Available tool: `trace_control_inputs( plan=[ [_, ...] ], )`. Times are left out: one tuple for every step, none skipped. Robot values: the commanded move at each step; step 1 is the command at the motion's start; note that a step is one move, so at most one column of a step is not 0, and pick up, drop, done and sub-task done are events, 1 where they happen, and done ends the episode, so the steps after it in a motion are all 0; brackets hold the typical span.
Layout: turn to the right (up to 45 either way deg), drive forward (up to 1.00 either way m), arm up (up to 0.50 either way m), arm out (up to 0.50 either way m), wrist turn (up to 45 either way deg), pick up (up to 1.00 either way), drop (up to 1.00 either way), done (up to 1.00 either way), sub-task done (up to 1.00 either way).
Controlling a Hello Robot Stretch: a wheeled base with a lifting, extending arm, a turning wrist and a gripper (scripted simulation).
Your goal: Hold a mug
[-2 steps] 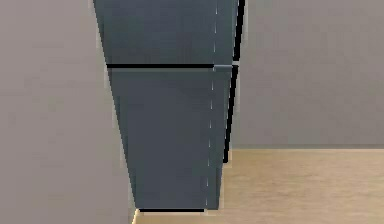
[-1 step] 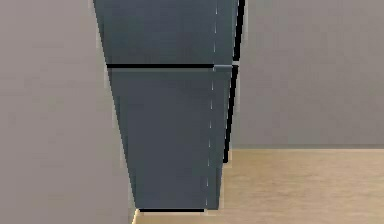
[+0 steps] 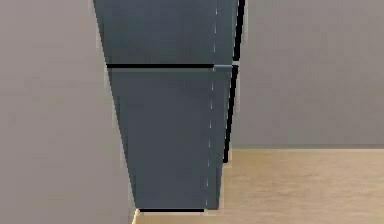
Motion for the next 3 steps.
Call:
trace_control_inputs(
  plan=[
    [0.0,0.00,0.00,0.00,45.0,0.00,0.00,0.00,0.00],
    [0.0,0.00,0.00,0.00,45.0,0.00,0.00,0.00,0.00],
    [0.0,0.00,-0.30,0.00,0.0,0.00,0.00,0.00,0.00]
  ],
)
